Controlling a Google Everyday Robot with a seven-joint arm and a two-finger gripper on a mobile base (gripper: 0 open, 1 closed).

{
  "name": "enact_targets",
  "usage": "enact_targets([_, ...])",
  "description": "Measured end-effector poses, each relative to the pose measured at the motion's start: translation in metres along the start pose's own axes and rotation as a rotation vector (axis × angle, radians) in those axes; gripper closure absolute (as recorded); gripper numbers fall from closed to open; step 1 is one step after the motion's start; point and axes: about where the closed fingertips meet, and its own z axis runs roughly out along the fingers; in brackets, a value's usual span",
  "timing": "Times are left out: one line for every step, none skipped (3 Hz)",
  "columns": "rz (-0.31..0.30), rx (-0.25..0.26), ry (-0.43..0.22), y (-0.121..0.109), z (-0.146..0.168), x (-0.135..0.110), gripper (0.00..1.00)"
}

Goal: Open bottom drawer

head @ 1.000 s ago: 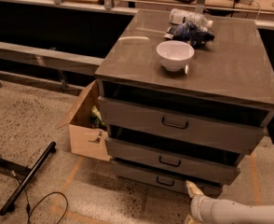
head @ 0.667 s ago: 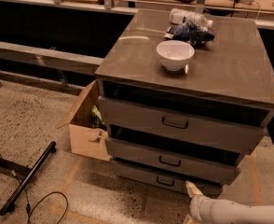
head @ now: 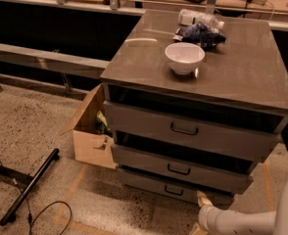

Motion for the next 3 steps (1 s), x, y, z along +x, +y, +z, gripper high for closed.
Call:
enact_targets([0.025, 0.007, 0.006, -0.005, 0.032, 0.018, 0.00])
enact_targets([0.025, 0.011, -0.013, -0.013, 0.057, 0.027, 0.00])
enact_targets([0.011, 0.024, -0.030, -0.024, 0.076, 0.031, 0.00])
